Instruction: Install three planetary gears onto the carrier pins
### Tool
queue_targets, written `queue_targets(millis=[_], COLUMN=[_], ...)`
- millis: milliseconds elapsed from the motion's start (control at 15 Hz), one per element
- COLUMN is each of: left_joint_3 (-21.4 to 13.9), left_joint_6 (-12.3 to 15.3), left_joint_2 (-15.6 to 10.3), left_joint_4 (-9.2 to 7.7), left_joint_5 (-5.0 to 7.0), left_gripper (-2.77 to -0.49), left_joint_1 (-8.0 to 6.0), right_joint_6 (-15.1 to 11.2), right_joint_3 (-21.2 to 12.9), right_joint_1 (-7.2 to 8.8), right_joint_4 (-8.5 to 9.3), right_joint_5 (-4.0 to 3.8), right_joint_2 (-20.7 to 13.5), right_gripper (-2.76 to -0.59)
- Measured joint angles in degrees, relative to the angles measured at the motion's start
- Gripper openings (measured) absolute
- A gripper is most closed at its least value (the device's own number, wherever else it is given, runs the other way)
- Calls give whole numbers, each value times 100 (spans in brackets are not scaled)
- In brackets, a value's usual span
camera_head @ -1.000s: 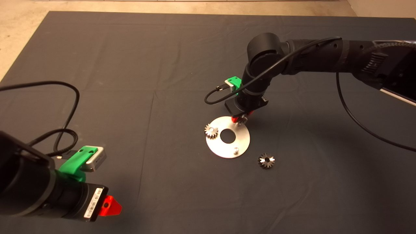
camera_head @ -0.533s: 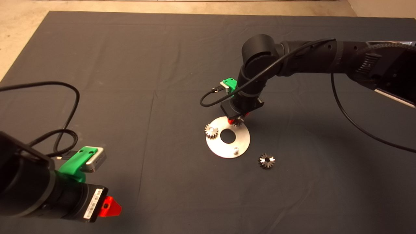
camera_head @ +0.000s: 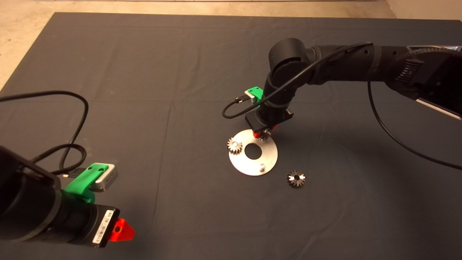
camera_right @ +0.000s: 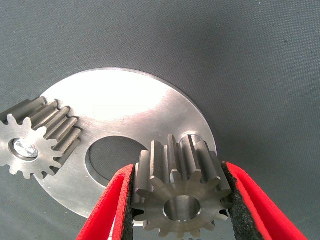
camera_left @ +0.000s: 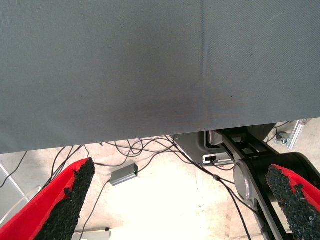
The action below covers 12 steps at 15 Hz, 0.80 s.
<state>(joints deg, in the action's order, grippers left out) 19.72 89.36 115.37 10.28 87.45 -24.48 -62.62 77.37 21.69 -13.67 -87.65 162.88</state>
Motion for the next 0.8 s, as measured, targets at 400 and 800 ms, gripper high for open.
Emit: queue_targets(millis=[400,800], left_joint_3=[0,0], left_joint_6=[-52,-52], left_joint_2=[0,0], left_joint_4=[0,0], left_joint_5=[1,-2], left_gripper=[-78,-78], left_joint_1=[0,0], right_joint_6=[0,2], right_joint_3=[60,71], right_joint_1=[5,6], right_joint_4=[0,0], right_joint_5=[0,0], right_joint_2=[0,2], right_gripper=[-228,-228])
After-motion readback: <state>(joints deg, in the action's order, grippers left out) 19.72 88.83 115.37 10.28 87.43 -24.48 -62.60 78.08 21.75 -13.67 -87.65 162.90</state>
